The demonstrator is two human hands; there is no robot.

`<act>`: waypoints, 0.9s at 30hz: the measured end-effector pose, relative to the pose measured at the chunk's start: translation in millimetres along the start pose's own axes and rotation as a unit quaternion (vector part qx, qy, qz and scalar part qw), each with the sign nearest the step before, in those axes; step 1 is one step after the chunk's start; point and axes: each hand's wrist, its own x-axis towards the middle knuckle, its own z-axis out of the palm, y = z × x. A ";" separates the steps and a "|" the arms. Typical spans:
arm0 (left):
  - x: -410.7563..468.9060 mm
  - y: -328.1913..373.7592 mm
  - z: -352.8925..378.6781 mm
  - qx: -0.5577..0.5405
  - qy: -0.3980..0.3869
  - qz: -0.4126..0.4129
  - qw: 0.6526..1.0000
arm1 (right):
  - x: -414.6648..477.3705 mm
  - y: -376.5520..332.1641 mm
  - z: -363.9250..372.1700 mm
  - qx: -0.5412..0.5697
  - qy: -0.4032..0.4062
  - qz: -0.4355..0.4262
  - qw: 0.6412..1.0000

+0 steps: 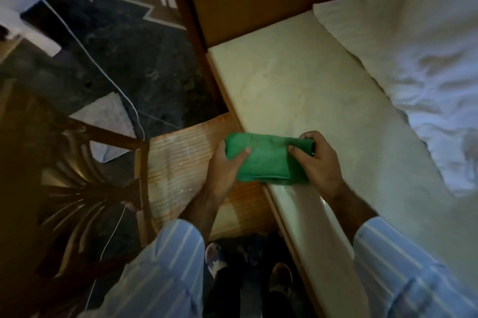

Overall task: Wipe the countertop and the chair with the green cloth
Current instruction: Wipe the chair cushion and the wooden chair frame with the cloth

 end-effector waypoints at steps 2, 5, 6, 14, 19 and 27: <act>-10.5 -21.1 -34.5 -0.043 0.023 -0.027 0.998 | -9.3 -13.3 33.4 0.003 -0.014 -0.017 1.000; -19.2 -56.3 -88.2 -0.075 0.053 -0.071 0.993 | -21.3 -23.5 92.9 -0.036 -0.057 -0.050 0.997; -20.1 -67.9 -106.3 -0.071 0.063 -0.080 0.992 | -24.5 -22.9 113.1 -0.038 -0.072 -0.052 0.995; -0.7 -172.6 -194.9 -0.099 0.173 -0.189 0.961 | -32.9 42.5 241.8 0.123 -0.183 0.227 0.949; 39.0 -224.7 -208.1 -0.081 0.141 -0.204 0.965 | 1.3 85.5 286.7 0.109 -0.237 0.324 0.909; 145.0 -259.1 -217.2 0.188 0.155 -0.103 0.964 | 95.1 124.9 357.6 -0.011 -0.198 0.235 0.952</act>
